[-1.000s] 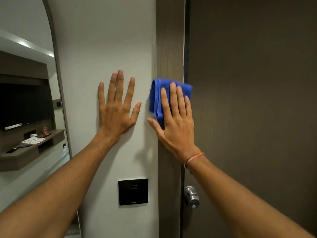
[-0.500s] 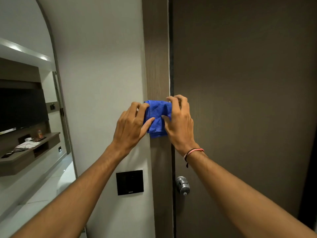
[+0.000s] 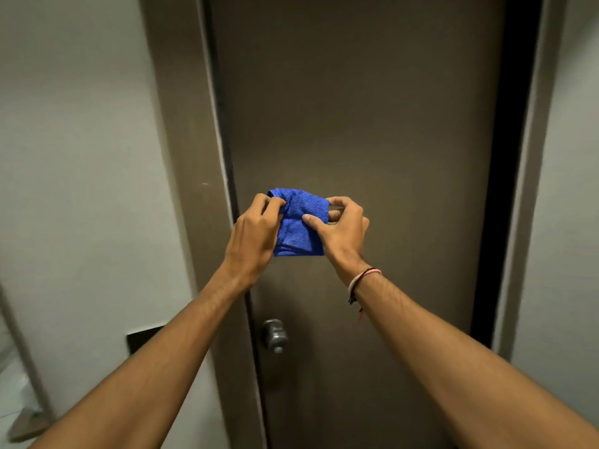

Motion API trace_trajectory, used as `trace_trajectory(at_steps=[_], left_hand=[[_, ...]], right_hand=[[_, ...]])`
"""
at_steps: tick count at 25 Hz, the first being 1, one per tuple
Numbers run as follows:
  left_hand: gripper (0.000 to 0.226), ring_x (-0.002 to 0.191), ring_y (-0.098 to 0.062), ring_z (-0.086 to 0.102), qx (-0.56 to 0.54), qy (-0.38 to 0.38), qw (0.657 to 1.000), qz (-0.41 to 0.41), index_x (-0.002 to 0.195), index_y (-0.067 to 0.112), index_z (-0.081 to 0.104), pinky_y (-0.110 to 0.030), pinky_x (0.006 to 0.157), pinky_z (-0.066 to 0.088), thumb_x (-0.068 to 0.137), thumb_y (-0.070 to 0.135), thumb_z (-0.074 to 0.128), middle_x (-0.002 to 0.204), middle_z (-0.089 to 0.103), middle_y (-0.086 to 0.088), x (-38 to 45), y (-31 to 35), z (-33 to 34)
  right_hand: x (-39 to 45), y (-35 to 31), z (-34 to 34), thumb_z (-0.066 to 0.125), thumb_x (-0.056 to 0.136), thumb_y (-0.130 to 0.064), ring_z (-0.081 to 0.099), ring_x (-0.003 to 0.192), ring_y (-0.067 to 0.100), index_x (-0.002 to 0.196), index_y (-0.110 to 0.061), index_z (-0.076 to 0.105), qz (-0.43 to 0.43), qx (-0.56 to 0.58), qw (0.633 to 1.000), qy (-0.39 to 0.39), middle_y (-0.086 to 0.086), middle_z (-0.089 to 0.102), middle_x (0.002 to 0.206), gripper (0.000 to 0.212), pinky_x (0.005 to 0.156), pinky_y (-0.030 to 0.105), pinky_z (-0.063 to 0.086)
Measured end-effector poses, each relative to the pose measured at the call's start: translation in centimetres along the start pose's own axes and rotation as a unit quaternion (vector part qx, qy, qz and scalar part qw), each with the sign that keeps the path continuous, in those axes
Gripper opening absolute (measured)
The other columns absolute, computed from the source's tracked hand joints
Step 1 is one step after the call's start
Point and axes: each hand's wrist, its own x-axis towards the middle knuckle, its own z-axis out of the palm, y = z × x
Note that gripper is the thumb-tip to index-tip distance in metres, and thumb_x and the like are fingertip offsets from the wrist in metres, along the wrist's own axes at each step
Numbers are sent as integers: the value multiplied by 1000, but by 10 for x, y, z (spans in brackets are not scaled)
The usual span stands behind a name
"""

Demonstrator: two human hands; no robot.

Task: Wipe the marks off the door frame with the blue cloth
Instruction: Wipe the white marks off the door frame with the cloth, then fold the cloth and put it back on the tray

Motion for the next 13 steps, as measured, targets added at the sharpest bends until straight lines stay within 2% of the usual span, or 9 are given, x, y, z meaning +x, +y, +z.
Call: trace_trajectory(at_steps=[3, 6, 9, 10, 11, 13], left_hand=[[21, 78, -40, 69, -67, -12, 998, 11, 120, 1, 66, -48, 61, 57, 101, 8, 58, 112, 65, -17, 1, 67, 47], [24, 77, -38, 69, -152, -30, 988, 30, 122, 0, 66, -49, 65, 60, 99, 6, 60, 112, 65, -17, -1, 151, 101], [22, 70, -19, 57, -245, -82, 964, 62, 117, 1, 66, -35, 71, 56, 95, 1, 62, 106, 62, -13, -17, 242, 150], [22, 70, -14, 52, -277, -94, 953, 74, 116, 2, 66, -29, 72, 52, 94, 1, 62, 103, 60, -11, -29, 283, 174], [23, 71, -12, 50, -317, -120, 937, 80, 115, 3, 66, -25, 74, 49, 93, 1, 62, 102, 59, -10, -45, 327, 199], [22, 75, -14, 52, -351, -180, 916, 72, 115, 4, 66, -22, 77, 46, 93, 3, 62, 102, 58, -8, -69, 371, 224]], right_hand=[[12, 30, -78, 90, 73, -26, 69, 66, 0, 103, -22, 65, -6, -31, 999, 42, -11, 69, 68, 39, 69, 33, 63], [16, 66, -172, 87, 77, -27, 63, 72, -15, 106, -20, 62, 1, -85, 993, 86, -12, 65, 65, 38, 64, 26, 56], [8, 109, -269, 85, 80, -23, 72, 78, 9, 109, -17, 60, 38, -123, 984, 122, -9, 65, 71, 38, 74, 38, 62], [1, 133, -312, 84, 81, -22, 73, 80, 17, 108, -17, 58, 66, -133, 979, 141, -9, 66, 73, 38, 75, 38, 63], [-7, 159, -357, 84, 81, -22, 73, 80, 19, 107, -19, 56, 95, -147, 971, 162, -9, 66, 75, 37, 72, 31, 62], [-25, 189, -403, 84, 82, -23, 71, 75, 13, 105, -23, 53, 125, -151, 965, 177, -9, 66, 78, 39, 57, 11, 55]])
